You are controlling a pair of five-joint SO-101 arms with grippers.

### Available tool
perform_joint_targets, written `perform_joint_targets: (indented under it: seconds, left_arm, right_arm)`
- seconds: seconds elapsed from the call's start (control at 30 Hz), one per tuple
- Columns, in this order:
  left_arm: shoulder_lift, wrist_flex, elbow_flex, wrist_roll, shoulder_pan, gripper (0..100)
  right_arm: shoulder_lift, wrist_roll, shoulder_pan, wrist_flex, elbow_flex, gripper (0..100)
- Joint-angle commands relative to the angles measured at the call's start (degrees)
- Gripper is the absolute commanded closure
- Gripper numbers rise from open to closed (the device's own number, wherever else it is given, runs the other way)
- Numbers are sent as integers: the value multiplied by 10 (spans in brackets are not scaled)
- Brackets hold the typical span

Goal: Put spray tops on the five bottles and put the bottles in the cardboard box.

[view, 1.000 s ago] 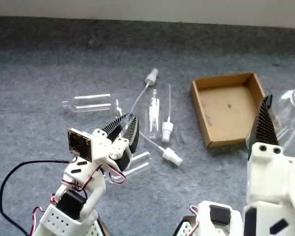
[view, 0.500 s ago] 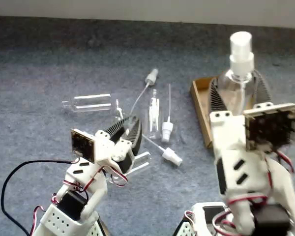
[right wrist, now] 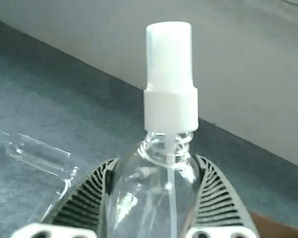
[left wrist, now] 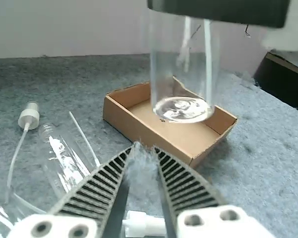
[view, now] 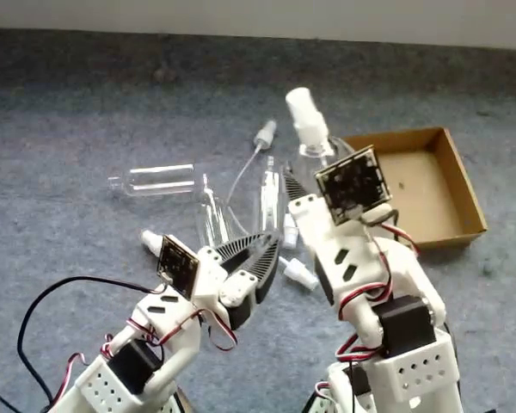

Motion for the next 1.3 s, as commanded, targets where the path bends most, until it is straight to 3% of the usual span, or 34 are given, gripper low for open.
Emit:
perform_joint_targets:
  seconds: [0.0,0.1,0.27,0.57,0.8,0.97,1.27]
  left_arm:
    - [-6,3,10,0,43,994]
    - [-6,0,10,1,46,994]
    - [-6,0,4,2,46,994]
    - [-6,-1,4,1,25,994]
    - [-6,-16,7,0,-56,994]
    - [-6,-51,10,1,-112,994]
    - [-6,-51,10,-1,-126,994]
  right_arm:
    - [-10,-5,-55,-34,-6,929]
    - [-10,-13,-94,-40,-4,929]
    - [-10,-97,-141,-57,-3,929]
    - [-13,-99,-203,-116,87,929]
    - [-14,-99,-203,-111,95,929]
    - [-14,-98,-201,-50,95,929]
    - [-76,-98,-201,-44,97,929]
